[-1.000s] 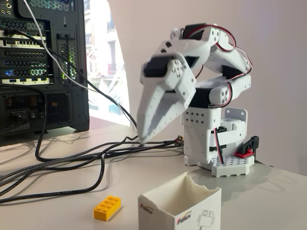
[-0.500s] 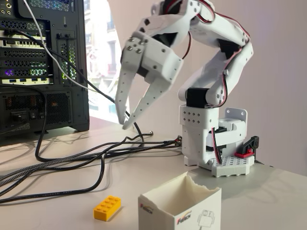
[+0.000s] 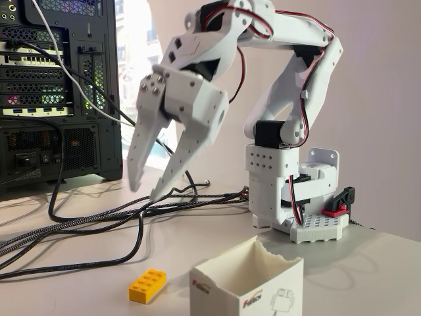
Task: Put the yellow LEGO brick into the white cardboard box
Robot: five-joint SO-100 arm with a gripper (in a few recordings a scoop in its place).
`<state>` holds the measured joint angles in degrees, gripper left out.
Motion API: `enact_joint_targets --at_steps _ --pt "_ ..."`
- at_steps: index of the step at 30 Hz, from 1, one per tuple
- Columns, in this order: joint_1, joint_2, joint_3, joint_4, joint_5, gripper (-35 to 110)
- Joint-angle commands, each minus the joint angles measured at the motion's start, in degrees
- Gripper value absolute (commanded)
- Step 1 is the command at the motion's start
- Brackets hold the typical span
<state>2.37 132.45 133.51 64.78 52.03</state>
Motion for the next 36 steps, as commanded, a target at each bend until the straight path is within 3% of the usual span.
enact_joint_targets --at_steps 1,11,18,36 --pt "1.3 -1.9 -1.1 -4.4 0.4 15" --pt "0.5 -7.8 1.9 -8.0 3.3 24" --pt "-0.5 -12.5 1.6 -4.4 7.6 33" --pt "-7.2 -19.8 1.8 -7.8 21.4 33"
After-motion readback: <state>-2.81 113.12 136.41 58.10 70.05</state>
